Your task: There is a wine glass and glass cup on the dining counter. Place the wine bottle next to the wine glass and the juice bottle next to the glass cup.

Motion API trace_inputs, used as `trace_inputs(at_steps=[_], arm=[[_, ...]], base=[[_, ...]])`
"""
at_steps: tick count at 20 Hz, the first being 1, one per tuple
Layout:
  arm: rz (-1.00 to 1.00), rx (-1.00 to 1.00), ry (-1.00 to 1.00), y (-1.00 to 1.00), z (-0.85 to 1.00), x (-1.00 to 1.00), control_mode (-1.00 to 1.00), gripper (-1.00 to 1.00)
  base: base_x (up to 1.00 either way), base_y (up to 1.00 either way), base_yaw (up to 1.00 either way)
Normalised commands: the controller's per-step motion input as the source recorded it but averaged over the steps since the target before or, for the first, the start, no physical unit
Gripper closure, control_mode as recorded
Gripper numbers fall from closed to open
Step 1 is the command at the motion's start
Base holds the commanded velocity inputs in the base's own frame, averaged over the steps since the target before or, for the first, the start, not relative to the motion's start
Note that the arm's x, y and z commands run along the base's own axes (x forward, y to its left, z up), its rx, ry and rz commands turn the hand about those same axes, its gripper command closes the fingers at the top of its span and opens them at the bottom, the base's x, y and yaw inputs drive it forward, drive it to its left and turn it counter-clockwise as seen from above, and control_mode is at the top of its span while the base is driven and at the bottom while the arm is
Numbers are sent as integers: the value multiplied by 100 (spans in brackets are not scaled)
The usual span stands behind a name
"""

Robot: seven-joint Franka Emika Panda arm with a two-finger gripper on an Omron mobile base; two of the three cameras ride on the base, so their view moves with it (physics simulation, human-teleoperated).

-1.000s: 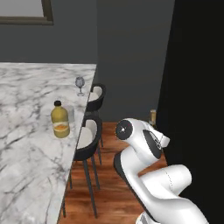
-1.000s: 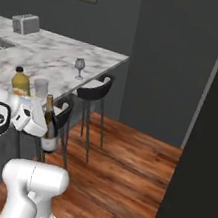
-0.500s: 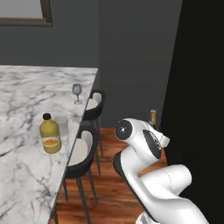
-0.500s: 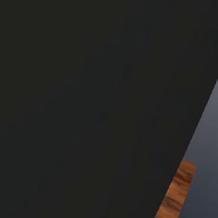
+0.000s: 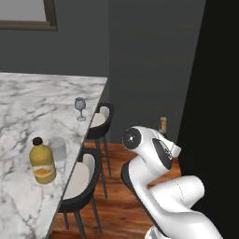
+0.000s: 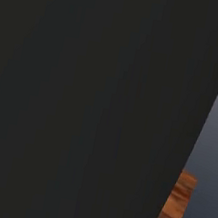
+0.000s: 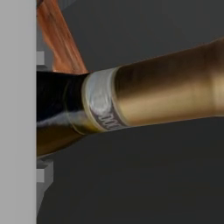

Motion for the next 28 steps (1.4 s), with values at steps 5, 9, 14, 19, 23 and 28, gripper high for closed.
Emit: trace_inputs(at_steps=[5, 9, 14, 19, 23, 28], arm=[[0, 0, 0, 0, 0, 0, 100, 100], [0, 0, 0, 0, 0, 0, 100, 100], [0, 0, 0, 0, 0, 0, 100, 100], [0, 0, 0, 0, 0, 0, 100, 100], [0, 0, 0, 0, 0, 0, 100, 100], [0, 0, 0, 0, 0, 0, 100, 100]], base=[[48, -44, 11], [48, -45, 10], [48, -45, 11], [48, -44, 11], [48, -44, 11], [48, -43, 13]])
